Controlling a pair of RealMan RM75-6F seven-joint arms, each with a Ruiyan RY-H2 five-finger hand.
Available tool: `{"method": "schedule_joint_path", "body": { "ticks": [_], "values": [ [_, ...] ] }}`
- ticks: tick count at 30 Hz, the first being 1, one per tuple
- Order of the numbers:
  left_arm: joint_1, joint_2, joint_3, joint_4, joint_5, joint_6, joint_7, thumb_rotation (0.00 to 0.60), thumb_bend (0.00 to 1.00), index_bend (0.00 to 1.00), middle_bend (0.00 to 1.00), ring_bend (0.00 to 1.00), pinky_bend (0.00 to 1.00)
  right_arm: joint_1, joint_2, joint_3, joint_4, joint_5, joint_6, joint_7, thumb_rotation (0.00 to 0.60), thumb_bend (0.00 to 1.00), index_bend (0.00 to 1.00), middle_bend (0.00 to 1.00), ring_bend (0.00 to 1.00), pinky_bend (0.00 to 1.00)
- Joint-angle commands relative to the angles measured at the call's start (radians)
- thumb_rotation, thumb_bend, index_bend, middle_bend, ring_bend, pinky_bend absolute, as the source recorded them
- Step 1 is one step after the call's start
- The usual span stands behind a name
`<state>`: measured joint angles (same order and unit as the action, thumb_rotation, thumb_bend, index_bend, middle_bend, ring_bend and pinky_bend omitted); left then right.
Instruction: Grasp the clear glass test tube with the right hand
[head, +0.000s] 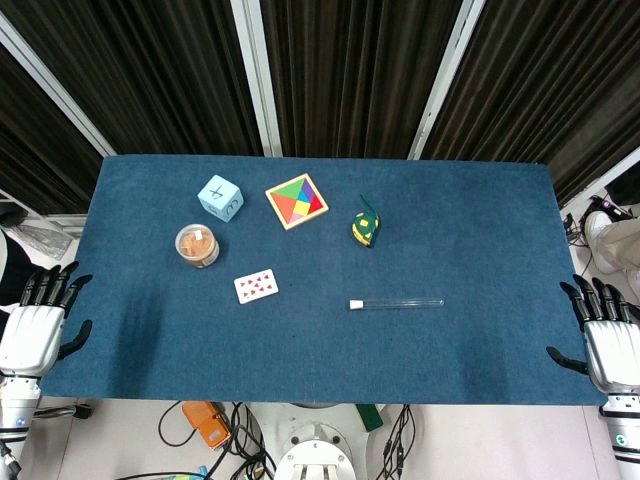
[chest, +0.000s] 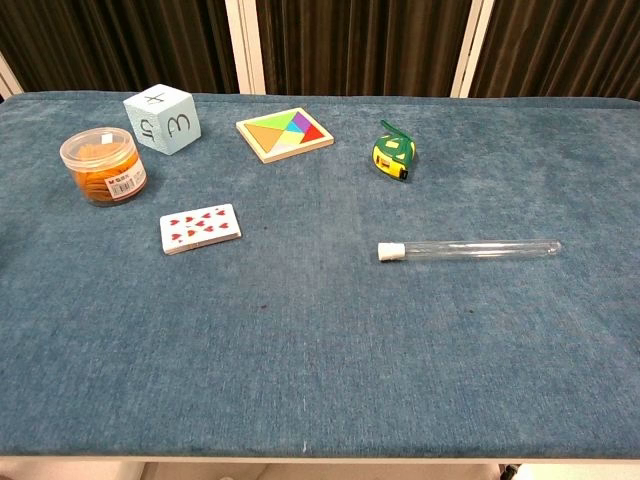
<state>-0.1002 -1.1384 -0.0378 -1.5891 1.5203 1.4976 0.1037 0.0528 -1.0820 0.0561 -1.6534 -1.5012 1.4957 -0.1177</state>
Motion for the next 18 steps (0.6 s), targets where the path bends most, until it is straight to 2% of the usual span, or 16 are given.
{"method": "schedule_joint_path", "body": {
  "ticks": [1, 18],
  "values": [
    [0.001, 0.001, 0.0, 0.0, 0.002, 0.003, -0.002, 0.6, 0.34, 0.16, 0.03, 0.0, 0.04, 0.0, 0.0, 0.0, -0.001, -0.001, 0.0, -0.002, 0.6, 0.14, 0.18, 0.12, 0.07, 0.11],
    [0.004, -0.001, 0.002, -0.002, 0.008, 0.01, 0.007, 0.6, 0.34, 0.16, 0.03, 0.0, 0.04, 0.004, 0.0, 0.004, 0.005, 0.011, -0.012, 0.013, 0.6, 0.14, 0.18, 0.12, 0.07, 0.11]
  ]
}}
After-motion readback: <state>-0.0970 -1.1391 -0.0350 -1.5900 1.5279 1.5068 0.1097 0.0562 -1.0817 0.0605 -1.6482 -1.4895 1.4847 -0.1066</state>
